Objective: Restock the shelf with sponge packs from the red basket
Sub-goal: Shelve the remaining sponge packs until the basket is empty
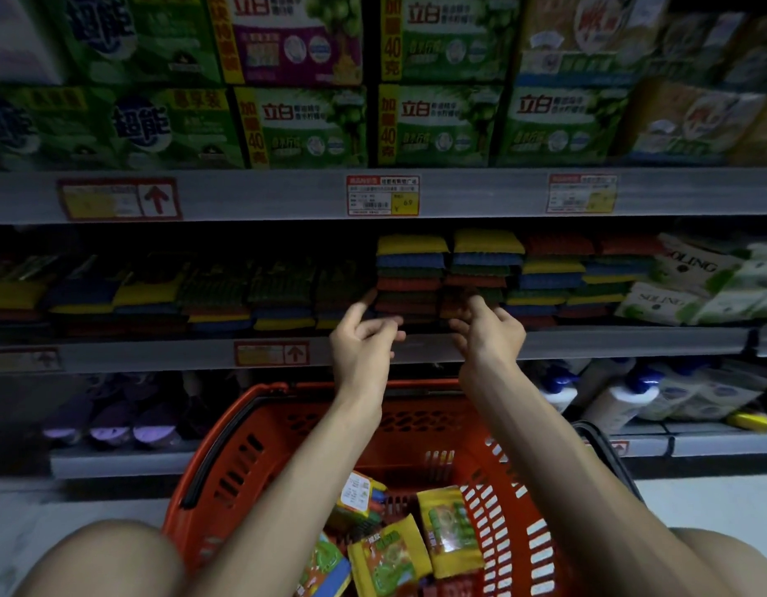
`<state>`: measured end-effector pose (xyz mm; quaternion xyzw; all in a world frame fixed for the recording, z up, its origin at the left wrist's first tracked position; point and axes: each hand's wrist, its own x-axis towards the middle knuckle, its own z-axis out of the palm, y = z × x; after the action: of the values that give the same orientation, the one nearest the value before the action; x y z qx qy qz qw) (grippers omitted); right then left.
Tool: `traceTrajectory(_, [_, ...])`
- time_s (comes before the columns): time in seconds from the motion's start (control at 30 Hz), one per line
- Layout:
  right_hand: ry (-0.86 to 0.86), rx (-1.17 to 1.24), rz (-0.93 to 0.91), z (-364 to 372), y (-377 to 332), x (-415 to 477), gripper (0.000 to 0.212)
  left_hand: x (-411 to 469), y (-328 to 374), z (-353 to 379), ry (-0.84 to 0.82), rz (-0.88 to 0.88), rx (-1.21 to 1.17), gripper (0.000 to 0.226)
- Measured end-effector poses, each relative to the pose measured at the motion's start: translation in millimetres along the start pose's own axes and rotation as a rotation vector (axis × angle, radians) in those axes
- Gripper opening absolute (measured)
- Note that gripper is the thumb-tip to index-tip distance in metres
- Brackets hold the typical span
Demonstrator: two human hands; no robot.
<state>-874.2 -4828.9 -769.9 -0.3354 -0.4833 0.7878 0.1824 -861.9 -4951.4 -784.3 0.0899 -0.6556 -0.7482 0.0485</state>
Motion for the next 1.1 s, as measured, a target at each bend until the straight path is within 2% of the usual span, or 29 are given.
traceTrajectory(0.1, [0.008,0.006,0.010,-1.3,0.1,5.6,0.036,0.7,0.3,0.7,0.000,-0.016,-0.009,0.053])
traceTrajectory(0.2, [0.020,0.000,0.001,-0.8,0.7,6.4,0.051,1.7,1.1,0.3,0.000,-0.020,-0.008,0.052])
traceTrajectory(0.27, [0.025,0.001,-0.004,-0.3,0.7,7.4,0.053,2.0,0.8,-0.1,0.000,-0.023,-0.009,0.053])
traceTrajectory(0.43, [0.024,-0.004,-0.001,-1.2,1.2,13.9,0.033,4.1,-1.2,-0.2,0.005,-0.028,-0.002,0.056])
traceTrajectory(0.7, [-0.001,-0.014,-0.051,-8.6,0.0,0.8,0.015,-2.8,2.9,-4.5,0.012,-0.003,0.046,0.054])
traceTrajectory(0.9, [-0.101,-0.102,-0.114,-27.0,-6.8,-28.3,0.014,-22.5,3.6,-22.4,-0.070,0.073,0.121,0.033])
traceTrajectory(1.1, [-0.308,-0.275,-0.216,-47.2,-8.9,-59.3,0.019,-46.2,14.9,-48.4,-0.192,0.182,0.288,0.032])
